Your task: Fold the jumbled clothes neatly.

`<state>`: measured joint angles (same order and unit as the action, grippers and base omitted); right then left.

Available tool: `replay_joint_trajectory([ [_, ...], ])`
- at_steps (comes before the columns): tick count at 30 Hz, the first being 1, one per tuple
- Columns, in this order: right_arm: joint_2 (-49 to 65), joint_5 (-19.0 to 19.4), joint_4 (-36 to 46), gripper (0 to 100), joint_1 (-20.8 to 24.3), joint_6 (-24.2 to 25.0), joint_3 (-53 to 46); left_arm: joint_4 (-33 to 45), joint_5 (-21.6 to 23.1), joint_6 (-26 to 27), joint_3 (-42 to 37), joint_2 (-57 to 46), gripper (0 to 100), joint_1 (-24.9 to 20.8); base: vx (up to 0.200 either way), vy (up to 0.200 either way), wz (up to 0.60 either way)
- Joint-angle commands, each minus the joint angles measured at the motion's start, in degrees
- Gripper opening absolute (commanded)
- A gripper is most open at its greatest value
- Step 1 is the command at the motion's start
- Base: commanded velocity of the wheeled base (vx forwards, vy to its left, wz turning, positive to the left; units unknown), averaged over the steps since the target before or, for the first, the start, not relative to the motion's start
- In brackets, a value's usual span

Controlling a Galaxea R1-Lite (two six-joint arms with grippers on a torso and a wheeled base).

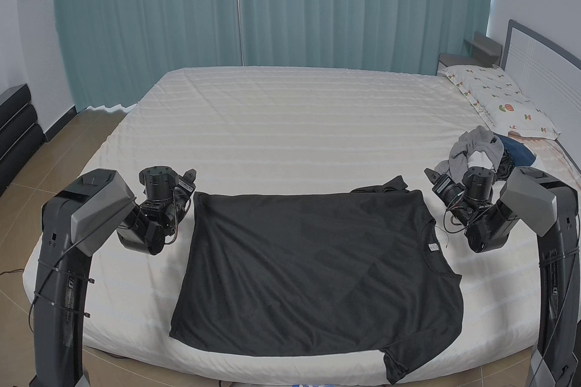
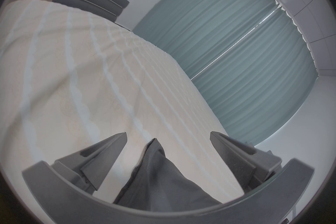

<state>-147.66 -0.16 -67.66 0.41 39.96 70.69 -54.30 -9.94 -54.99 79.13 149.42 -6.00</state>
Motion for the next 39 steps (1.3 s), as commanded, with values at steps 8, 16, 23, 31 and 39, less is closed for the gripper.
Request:
replay_joint_trajectory([
  [8,15.48,0.16,0.51,100,0.82,-0.85,-16.11,-1.78,-0.44,0.32,-13.21,-13.63,100,-1.65,0.000,0.000,0.00],
  [16,25.85,3.06,0.42,100,3.36,-0.32,-38.96,-3.36,4.93,-0.47,-34.66,-25.23,100,-3.23,0.000,0.000,0.00],
  [23,27.96,7.63,-1.78,100,5.74,4.86,-50.39,-11.62,10.20,-3.54,-49.69,-26.90,100,-7.54,0.000,0.000,0.00],
  [31,27.08,12.90,-13.73,100,5.21,2.40,-62.96,-13.73,18.02,-3.98,-58.83,-27.16,100,-7.19,0.000,0.000,0.00],
  [39,23.91,14.31,-15.05,100,5.21,-1.38,-64.45,-13.73,20.83,-3.98,-59.88,-25.41,100,-7.45,-0.100,0.000,0.00],
])
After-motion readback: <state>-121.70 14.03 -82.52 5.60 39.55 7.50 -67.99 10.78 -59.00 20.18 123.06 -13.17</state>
